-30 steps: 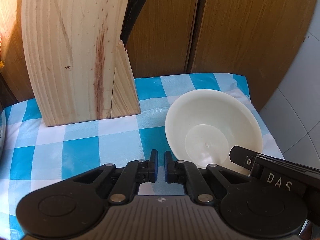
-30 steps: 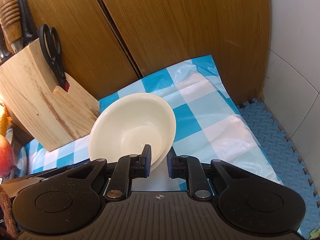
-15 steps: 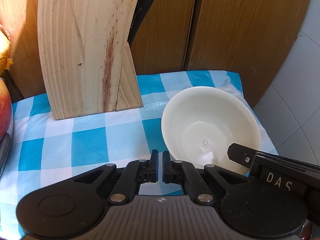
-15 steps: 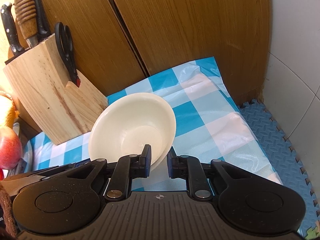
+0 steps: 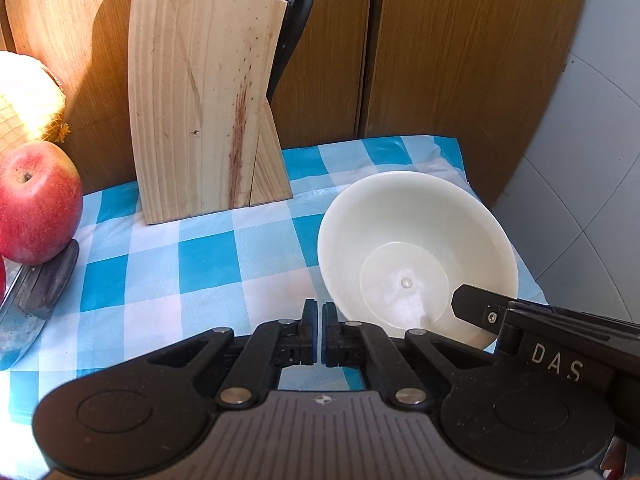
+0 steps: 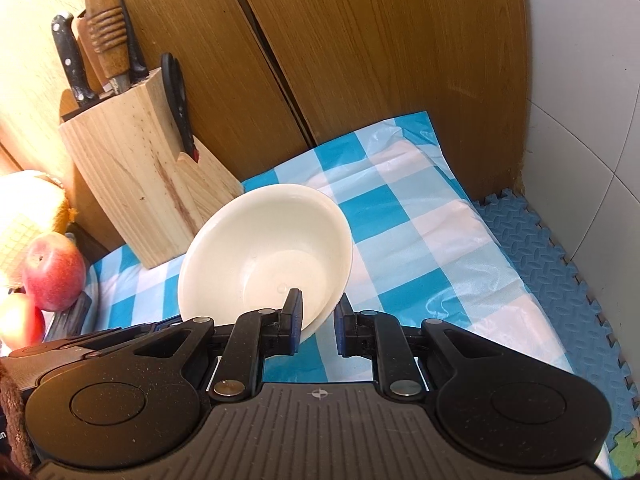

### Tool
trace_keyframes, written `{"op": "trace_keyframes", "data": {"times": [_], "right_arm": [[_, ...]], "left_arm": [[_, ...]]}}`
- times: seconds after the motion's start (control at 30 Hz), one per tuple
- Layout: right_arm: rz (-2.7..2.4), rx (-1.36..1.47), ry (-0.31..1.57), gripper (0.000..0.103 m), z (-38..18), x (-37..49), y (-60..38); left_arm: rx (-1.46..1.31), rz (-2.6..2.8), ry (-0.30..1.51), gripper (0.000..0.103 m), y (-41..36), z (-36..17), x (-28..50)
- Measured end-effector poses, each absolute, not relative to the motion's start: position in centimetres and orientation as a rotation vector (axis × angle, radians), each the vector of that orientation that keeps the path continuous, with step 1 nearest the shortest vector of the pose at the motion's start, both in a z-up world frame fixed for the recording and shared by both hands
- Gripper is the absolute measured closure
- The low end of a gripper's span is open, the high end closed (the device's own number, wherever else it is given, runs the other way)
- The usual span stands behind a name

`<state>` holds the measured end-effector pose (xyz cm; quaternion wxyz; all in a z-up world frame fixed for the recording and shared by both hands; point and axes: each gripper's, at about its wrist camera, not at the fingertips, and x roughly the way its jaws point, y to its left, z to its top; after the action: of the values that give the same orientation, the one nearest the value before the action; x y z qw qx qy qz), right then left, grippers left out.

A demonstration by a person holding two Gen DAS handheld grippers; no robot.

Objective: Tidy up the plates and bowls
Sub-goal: 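Lift the cream bowl with both grippers and carry it to the nested bowls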

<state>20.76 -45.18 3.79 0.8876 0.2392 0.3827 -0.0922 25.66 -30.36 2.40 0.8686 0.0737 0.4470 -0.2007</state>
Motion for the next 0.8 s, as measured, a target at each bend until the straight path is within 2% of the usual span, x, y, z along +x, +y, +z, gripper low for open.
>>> {"op": "trace_keyframes", "data": {"times": [0.8], "right_arm": [[-0.138, 0.482, 0.744, 0.081, 6.2, 12.9, -42.1]], "left_arm": [[0.21, -0.451, 0.879, 0.103, -27.7, 5.9, 17.6]]}}
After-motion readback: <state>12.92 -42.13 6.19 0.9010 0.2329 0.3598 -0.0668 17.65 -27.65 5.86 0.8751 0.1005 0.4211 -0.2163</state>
